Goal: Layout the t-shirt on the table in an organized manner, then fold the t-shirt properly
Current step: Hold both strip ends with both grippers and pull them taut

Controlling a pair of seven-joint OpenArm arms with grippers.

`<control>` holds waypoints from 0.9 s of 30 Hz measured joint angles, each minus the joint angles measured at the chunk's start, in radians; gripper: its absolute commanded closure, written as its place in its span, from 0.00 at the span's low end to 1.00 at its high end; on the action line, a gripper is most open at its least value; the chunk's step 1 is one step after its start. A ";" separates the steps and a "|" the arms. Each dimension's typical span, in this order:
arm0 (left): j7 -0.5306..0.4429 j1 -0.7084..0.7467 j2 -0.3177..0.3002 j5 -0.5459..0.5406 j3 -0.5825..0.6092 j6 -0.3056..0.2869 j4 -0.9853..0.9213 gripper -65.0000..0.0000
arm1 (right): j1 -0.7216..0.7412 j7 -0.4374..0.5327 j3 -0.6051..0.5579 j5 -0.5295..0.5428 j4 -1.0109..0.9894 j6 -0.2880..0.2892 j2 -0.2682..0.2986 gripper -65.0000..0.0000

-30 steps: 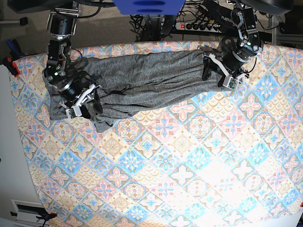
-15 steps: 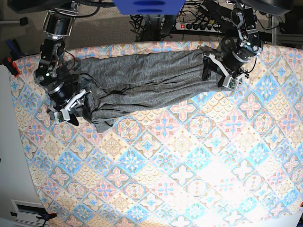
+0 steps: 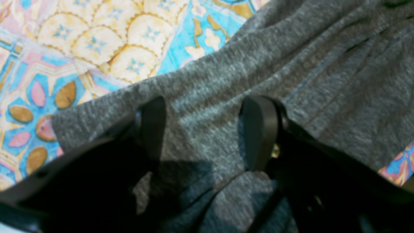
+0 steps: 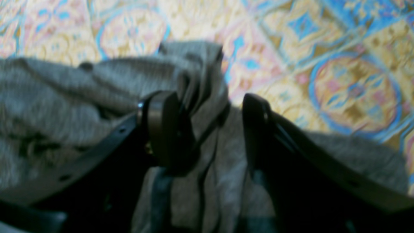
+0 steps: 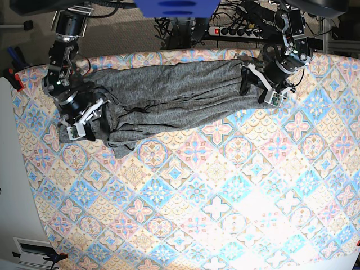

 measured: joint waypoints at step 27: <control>0.000 0.000 0.000 0.000 0.000 0.000 0.000 0.44 | -0.027 0.000 -0.013 0.003 -0.003 -0.002 0.000 0.68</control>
